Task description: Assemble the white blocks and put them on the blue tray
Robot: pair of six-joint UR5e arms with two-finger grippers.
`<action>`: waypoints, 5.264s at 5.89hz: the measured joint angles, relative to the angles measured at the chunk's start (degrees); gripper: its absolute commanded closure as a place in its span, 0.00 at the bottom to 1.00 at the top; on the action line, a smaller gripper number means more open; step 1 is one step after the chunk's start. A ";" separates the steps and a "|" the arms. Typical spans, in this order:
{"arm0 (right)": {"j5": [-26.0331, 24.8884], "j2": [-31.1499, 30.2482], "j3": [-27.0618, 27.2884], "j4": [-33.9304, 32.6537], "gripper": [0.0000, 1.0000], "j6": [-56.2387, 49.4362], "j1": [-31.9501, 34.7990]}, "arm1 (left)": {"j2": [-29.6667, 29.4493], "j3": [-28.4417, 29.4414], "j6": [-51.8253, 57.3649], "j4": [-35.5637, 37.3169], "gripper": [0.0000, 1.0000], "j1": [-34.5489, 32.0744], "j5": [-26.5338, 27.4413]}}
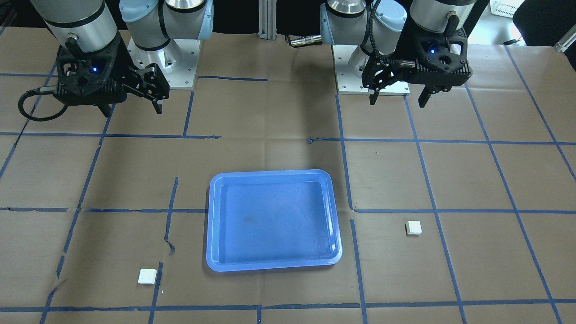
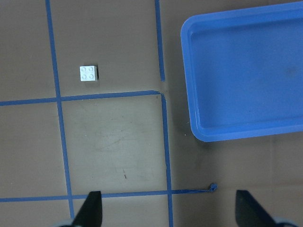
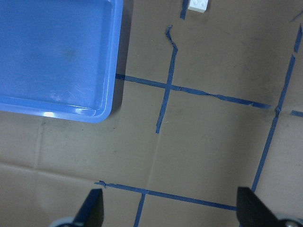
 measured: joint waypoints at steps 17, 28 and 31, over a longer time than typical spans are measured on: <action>43.06 40.14 -8.45 -12.15 0.01 -104.33 -19.60 | -31.35 -8.44 19.15 36.06 0.90 13.00 0.43; 43.37 43.87 -8.83 -15.79 0.70 -104.83 -19.53 | -30.93 -7.55 62.74 43.10 0.70 -17.33 -2.26; 43.32 43.35 -9.30 -16.30 0.72 -104.82 -19.52 | -33.11 -7.80 65.75 45.67 0.35 -18.55 -3.05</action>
